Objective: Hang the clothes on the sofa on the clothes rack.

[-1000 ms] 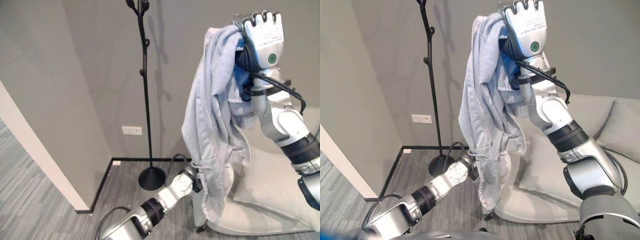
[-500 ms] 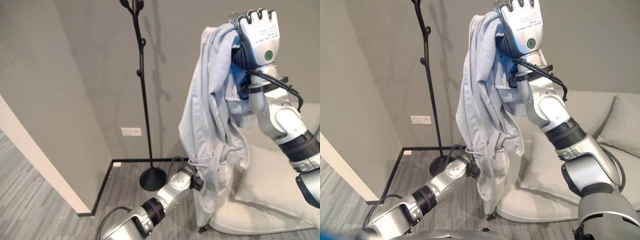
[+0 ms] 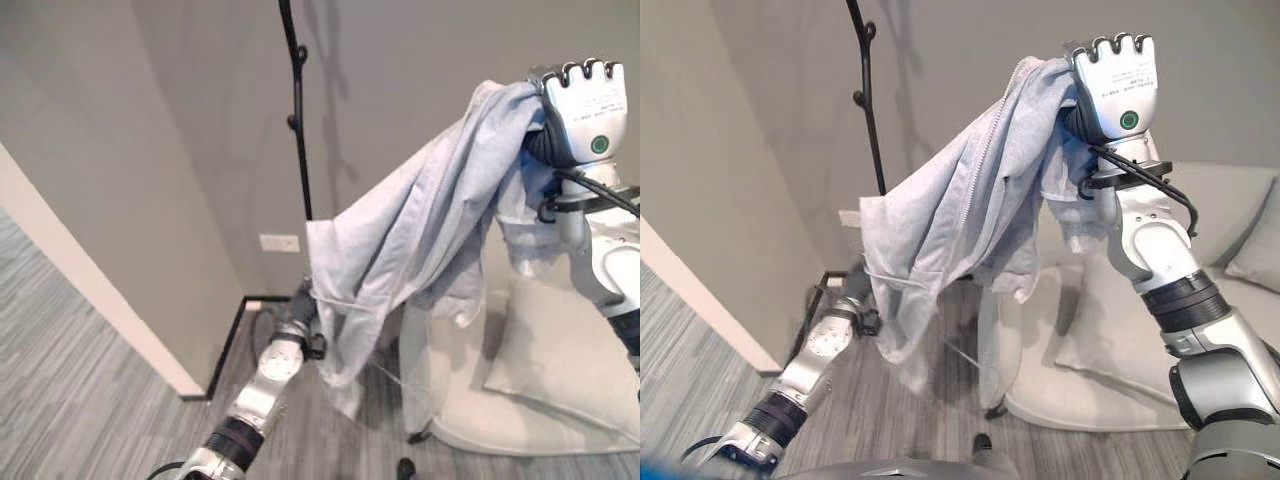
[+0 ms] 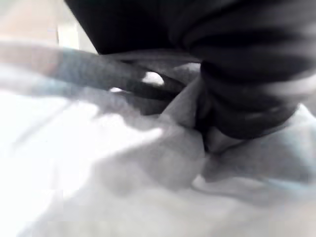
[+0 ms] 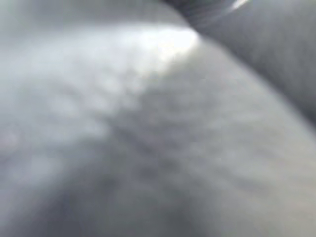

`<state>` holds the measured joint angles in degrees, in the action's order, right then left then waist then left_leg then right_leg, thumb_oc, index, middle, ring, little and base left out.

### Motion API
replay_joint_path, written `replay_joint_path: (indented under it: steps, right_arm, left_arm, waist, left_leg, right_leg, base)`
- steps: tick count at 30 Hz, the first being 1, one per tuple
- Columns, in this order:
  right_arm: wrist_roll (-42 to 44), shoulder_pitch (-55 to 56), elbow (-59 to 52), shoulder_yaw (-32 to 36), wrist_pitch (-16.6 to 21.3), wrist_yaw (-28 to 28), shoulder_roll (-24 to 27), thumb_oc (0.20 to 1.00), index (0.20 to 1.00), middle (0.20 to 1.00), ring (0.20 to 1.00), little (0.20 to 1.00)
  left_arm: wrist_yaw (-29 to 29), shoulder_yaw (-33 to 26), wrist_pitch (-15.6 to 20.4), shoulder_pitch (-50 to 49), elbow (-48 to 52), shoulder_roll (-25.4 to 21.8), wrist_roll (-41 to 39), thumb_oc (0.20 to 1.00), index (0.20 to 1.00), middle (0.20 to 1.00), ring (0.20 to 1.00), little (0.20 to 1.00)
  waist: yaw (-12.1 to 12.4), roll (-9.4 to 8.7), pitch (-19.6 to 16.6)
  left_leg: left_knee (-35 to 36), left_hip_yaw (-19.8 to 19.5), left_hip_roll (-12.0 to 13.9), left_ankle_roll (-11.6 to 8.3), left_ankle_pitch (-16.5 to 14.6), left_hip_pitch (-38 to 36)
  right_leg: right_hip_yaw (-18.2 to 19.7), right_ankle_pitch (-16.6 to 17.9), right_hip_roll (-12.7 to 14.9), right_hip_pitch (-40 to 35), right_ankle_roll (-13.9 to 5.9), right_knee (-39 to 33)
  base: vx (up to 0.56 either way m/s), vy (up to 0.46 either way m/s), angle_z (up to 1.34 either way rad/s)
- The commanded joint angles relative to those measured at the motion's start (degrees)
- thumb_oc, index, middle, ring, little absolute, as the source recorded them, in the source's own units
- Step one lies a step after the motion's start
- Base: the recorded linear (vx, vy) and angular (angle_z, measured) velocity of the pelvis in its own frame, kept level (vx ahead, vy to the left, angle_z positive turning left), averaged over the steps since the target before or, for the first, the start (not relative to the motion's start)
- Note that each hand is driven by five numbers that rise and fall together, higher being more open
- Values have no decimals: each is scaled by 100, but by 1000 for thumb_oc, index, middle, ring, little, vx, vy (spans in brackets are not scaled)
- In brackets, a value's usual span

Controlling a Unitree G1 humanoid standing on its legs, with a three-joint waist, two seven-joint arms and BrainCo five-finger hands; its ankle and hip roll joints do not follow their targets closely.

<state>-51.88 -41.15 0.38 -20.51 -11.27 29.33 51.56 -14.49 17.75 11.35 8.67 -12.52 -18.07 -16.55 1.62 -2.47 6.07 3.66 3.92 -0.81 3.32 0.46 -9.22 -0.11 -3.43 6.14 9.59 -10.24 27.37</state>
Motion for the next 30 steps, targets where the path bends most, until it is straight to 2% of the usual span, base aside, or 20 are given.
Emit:
replay_joint_path:
  steps: [1,2,3,4,10,11,12,13,14,15,16,18,20,21,22,23,24,26,29,30]
  right_arm:
    - [-392,-268,-527,471,281,26,243,200,200,200,200,200]
    - [-412,-258,-612,443,376,-38,258,200,200,200,200,200]
    - [-416,-224,-667,421,451,-115,236,200,200,200,200,200]
    - [-415,-126,-838,371,632,-225,347,200,200,200,200,200]
    - [-362,-8,-1127,290,941,-340,780,200,200,200,200,200]
    - [-364,81,-1124,375,951,-294,886,200,200,200,200,200]
    - [-360,139,-1146,449,950,-288,954,200,200,200,200,200]
    - [-359,154,-1156,471,950,-290,966,200,200,200,200,200]
    - [-350,185,-1199,513,966,-292,1008,200,200,200,200,200]
    - [-300,273,-1236,619,985,-241,1104,200,200,200,200,200]
    - [-296,292,-1242,633,988,-238,1107,200,200,200,200,200]
    - [-158,393,-1264,726,1023,-241,1231,200,200,200,200,200]
    - [-91,501,-1259,787,1028,-230,1318,200,200,200,200,200]
    - [-87,520,-1263,801,1031,-227,1325,200,200,200,200,200]
    - [-65,646,-1261,898,1001,-209,1426,200,200,200,200,200]
    - [-57,724,-1271,986,978,-190,1475,200,200,200,200,200]
    - [-55,752,-1281,1017,978,-188,1482,200,200,200,200,200]
    - [-39,1073,-1258,1377,865,-99,1608,200,200,200,200,200]
    - [-83,1451,-1230,1836,671,47,1568,200,200,200,200,200]
    - [-154,1561,-1229,1899,654,56,1515,200,200,200,200,200]
  left_arm:
    - [-437,-558,466,-223,389,-265,563,200,200,200,200,200]
    - [-537,-800,489,-293,528,-349,668,200,200,200,200,200]
    - [-582,-993,474,-417,658,-390,775,200,200,200,200,200]
    - [-717,-1331,499,-622,869,-490,1020,200,200,200,200,200]
    - [-915,-1525,476,-611,1142,-653,1546,200,200,200,200,200]
    - [-926,-1423,465,-488,1184,-596,1640,200,200,200,200,200]
    - [-899,-1348,456,-417,1200,-556,1657,200,200,200,200,200]
    - [-898,-1339,453,-402,1198,-552,1659,200,200,200,200,200]
    - [-869,-1309,460,-383,1229,-530,1668,200,200,200,200,200]
    - [-793,-1267,481,-404,1244,-500,1665,200,200,200,200,200]
    - [-790,-1262,485,-405,1242,-501,1663,200,200,200,200,200]
    - [-704,-1181,476,-423,1186,-486,1644,200,200,200,200,200]
    - [-668,-1128,457,-420,1110,-470,1600,200,200,200,200,200]
    - [-667,-1121,459,-417,1105,-469,1598,200,200,200,200,200]
    - [-667,-1113,400,-351,1061,-468,1619,200,200,200,200,200]
    - [-674,-1092,382,-298,1038,-476,1630,200,200,200,200,200]
    - [-676,-1080,381,-285,1032,-476,1631,200,200,200,200,200]
    - [-710,-974,336,-54,926,-488,1663,200,200,200,200,200]
    - [-802,-938,333,-14,865,-445,1634,200,200,200,200,200]
    - [-782,-920,329,-33,853,-463,1688,200,200,200,200,200]
  waist:
    - [410,-289,-474]
    - [560,-378,-530]
    - [655,-455,-578]
    - [808,-568,-614]
    - [946,-560,-544]
    - [941,-549,-412]
    - [860,-552,-347]
    - [858,-550,-344]
    - [803,-552,-319]
    - [695,-578,-326]
    - [701,-577,-327]
    - [546,-626,-393]
    - [426,-597,-460]
    - [422,-587,-465]
    - [325,-544,-485]
    - [281,-519,-483]
    - [285,-514,-482]
    - [152,-390,-414]
    - [169,-212,-437]
    - [171,-144,-488]
  left_leg:
    - [101,-355,-344,32,-27,606]
    - [92,-289,-362,-7,-15,703]
    - [112,-270,-355,-46,47,788]
    - [103,-299,-319,-168,183,1010]
    - [63,-494,-294,-470,482,1407]
    - [-87,-365,-242,-588,596,1659]
    - [-236,-168,-158,-611,593,1797]
    - [-286,-177,-159,-614,576,1834]
    - [-380,26,-44,-594,522,1870]
    - [-493,305,217,-531,387,1785]
    - [-510,305,221,-533,371,1789]
    - [-569,323,674,-612,315,1598]
    - [-471,231,1043,-756,443,1478]
    - [-444,216,1057,-774,461,1472]
    - [-284,176,1379,-872,680,1469]
    - [-168,207,1518,-917,800,1479]
    - [-129,201,1527,-928,828,1470]
    - [81,493,1878,-1084,1035,1718]
    - [-7,462,1891,-1255,1142,1940]
    - [-96,426,1844,-1254,996,1927]
  right_leg:
    - [-267,120,6,-942,276,-188]
    - [-427,-207,-1,-1222,318,-559]
    - [-518,-344,-36,-1340,375,-965]
    - [-521,-452,-186,-1549,445,-1765]
    - [-683,-132,-364,-1824,528,-2749]
    - [-863,-90,-341,-1853,526,-2843]
    - [-996,-47,-307,-1831,537,-2843]
    - [-1011,-46,-309,-1823,540,-2844]
    - [-1081,-10,-283,-1787,540,-2825]
    - [-1182,64,-188,-1729,537,-2796]
    - [-1183,62,-191,-1732,536,-2793]
    - [-1267,108,5,-1685,507,-2754]
    - [-1305,55,93,-1664,472,-2705]
    - [-1317,45,76,-1659,479,-2691]
    - [-1318,-47,149,-1647,441,-2626]
    - [-1323,-95,177,-1642,423,-2577]
    - [-1330,-106,167,-1631,427,-2561]
    - [-1383,-262,366,-1734,341,-2451]
    - [-1372,-234,594,-1961,220,-2515]
    - [-1359,-219,681,-2055,171,-2579]
  base:
    - [-85,-114,-5]
    - [-73,-99,-13]
    - [-159,-216,-15]
    - [-120,-172,-14]
    - [-165,-83,8]
    - [-227,33,70]
    - [-197,35,87]
    - [-117,39,75]
    - [-78,77,87]
    - [-73,78,71]
    - [-23,126,47]
    - [41,138,15]
    - [83,117,20]
    - [138,164,21]
    - [157,170,24]
    - [157,174,22]
    - [143,153,18]
    - [279,313,15]
    - [374,364,21]
    - [480,423,18]
